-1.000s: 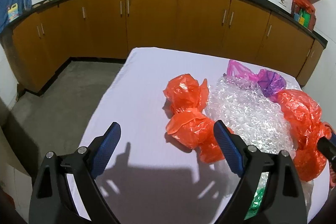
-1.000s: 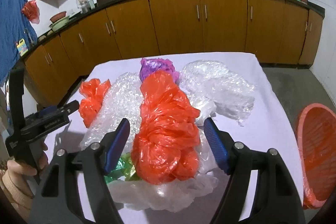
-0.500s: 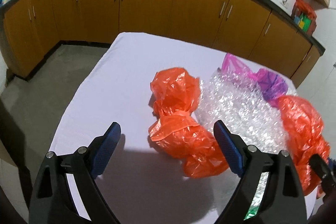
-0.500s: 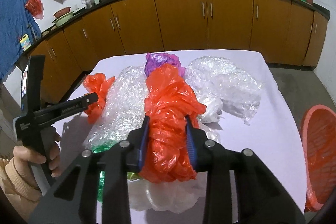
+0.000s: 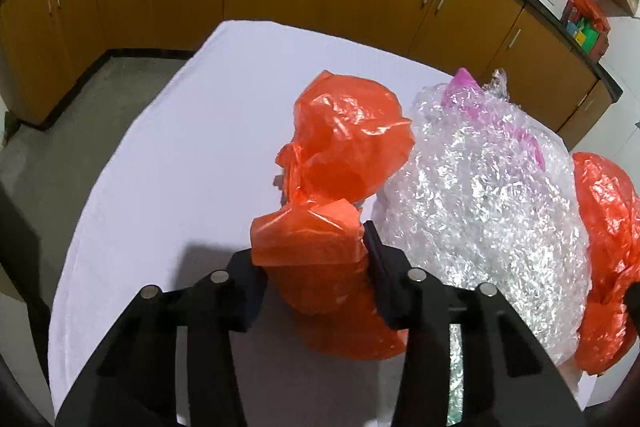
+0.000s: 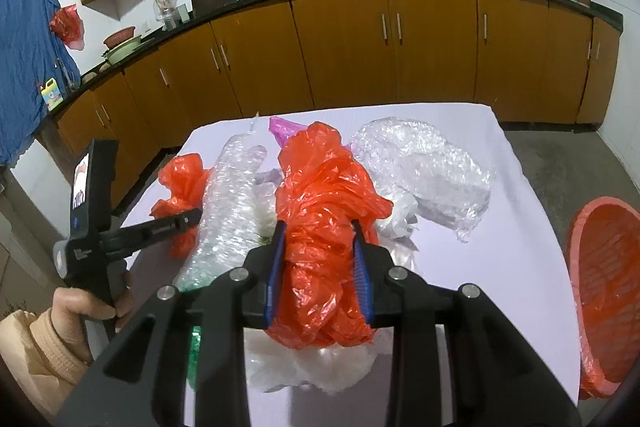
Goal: Collect trash
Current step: 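Grasp a red bag with the left tool while the right tool grasps another red bag, then carry both red bags over the orange basket and open both tools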
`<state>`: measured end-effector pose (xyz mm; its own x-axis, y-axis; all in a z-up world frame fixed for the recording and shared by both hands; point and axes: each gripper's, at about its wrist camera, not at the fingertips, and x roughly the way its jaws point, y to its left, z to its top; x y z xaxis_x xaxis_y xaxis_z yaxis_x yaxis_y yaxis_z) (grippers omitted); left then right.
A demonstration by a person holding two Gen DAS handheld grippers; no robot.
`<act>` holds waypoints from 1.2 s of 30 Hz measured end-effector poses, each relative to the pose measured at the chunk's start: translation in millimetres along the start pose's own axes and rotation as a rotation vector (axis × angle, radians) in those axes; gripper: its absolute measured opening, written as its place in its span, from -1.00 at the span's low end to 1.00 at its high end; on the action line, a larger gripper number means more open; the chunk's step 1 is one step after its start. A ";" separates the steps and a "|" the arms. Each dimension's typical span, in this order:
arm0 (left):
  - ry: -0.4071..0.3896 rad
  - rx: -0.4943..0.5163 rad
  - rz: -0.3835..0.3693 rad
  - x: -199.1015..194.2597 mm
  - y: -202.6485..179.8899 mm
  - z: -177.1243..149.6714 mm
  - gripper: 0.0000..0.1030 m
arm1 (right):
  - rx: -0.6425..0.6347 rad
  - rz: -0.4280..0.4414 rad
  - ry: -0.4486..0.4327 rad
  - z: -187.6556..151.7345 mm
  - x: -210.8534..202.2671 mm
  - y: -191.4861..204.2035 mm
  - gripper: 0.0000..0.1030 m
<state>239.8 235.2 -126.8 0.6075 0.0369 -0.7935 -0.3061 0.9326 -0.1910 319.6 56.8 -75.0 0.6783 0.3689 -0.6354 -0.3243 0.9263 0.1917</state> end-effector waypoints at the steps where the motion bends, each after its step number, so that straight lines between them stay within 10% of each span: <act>1: -0.007 -0.003 -0.002 -3.2 1.5 0.0 -0.19 | 0.002 0.001 -0.003 0.2 -1.7 -0.9 -0.40; 14: -0.160 0.041 0.023 -56.4 -5.0 10.6 -0.20 | 0.034 -0.014 -0.036 -1.0 -20.0 -16.0 -0.40; 36: -0.260 0.331 -0.209 -106.6 -146.1 -20.6 -0.19 | 0.101 -0.254 -0.194 -8.9 -99.0 -92.7 -0.40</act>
<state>204.6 87.6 -26.2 0.8078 -0.1147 -0.5782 0.0671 0.9924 -0.1031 276.6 -66.3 -36.5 0.8452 0.1239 -0.5198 -0.0685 0.9899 0.1245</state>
